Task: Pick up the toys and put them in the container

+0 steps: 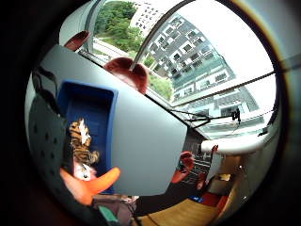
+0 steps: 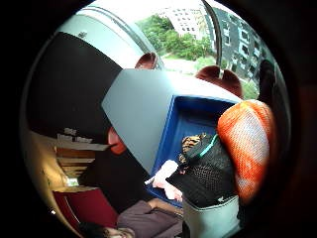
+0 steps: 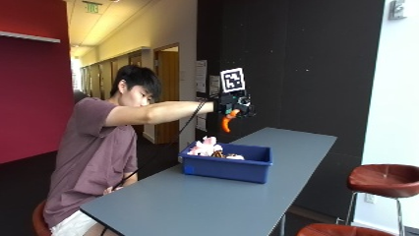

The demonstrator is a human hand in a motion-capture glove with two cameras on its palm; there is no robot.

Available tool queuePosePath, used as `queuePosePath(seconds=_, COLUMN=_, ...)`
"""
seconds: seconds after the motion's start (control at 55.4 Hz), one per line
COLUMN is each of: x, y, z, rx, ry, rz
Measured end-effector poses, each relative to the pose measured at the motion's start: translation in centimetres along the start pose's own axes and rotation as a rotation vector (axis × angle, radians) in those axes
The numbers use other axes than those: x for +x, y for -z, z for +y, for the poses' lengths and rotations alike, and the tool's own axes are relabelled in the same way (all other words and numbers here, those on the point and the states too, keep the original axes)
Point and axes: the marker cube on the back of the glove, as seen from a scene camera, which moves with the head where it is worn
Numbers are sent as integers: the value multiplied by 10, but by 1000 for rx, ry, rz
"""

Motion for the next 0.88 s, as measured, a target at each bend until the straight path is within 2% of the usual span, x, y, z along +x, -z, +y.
queuePosePath(seconds=0.108, x=-13, y=-13, z=-1, rx=-22, ry=128, rz=46)
queuePosePath(seconds=0.181, x=-25, y=-20, z=-9, rx=-32, ry=1, rz=35)
queuePosePath(seconds=0.199, x=-27, y=-23, z=-9, rx=-30, ry=11, rz=45)
queuePosePath(seconds=0.289, x=-42, y=-37, z=-4, rx=-69, ry=210, rz=96)
queuePosePath(seconds=0.379, x=-51, y=-55, z=-1, rx=-176, ry=248, rz=106)
queuePosePath(seconds=0.488, x=-47, y=-62, z=0, rx=-197, ry=261, rz=91)
queuePosePath(seconds=0.596, x=-47, y=-58, z=-1, rx=-208, ry=142, rz=24)
queuePosePath(seconds=0.704, x=-26, y=-49, z=8, rx=-200, ry=296, rz=12)
queuePosePath(seconds=0.885, x=-6, y=-22, z=24, rx=-174, ry=207, rz=80)
